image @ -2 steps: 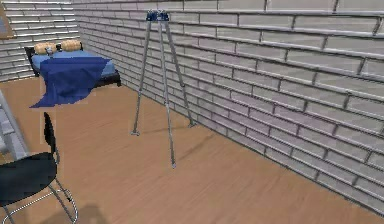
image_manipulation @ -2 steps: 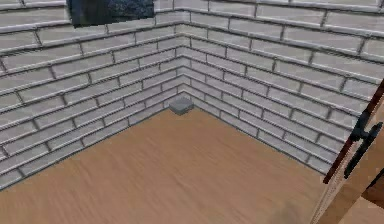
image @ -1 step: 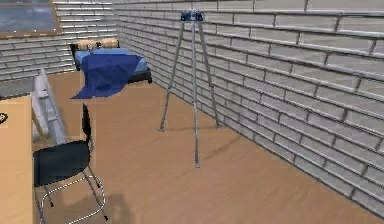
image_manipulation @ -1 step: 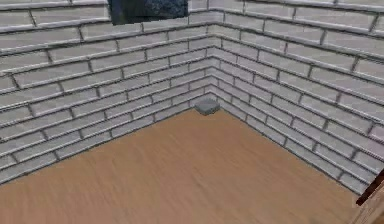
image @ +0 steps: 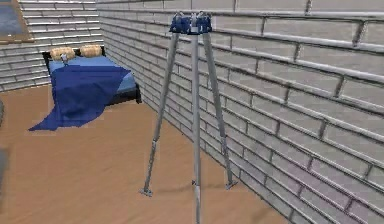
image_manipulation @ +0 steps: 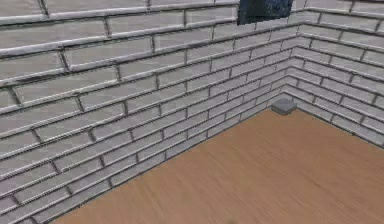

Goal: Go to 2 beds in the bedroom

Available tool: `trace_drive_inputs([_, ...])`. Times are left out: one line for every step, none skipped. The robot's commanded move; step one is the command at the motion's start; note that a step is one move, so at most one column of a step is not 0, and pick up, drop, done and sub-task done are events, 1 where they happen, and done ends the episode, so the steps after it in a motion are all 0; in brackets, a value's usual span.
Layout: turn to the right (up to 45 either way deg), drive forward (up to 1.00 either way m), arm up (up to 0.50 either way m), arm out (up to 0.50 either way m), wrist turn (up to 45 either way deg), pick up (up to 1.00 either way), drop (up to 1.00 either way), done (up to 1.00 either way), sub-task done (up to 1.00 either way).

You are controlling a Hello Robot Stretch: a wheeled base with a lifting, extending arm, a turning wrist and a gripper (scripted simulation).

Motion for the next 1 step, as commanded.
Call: trace_drive_inputs([-9.0, 0.0, 0.0, 0.0, 0.0, 0.0, 0.0, 0.0, 0.0])
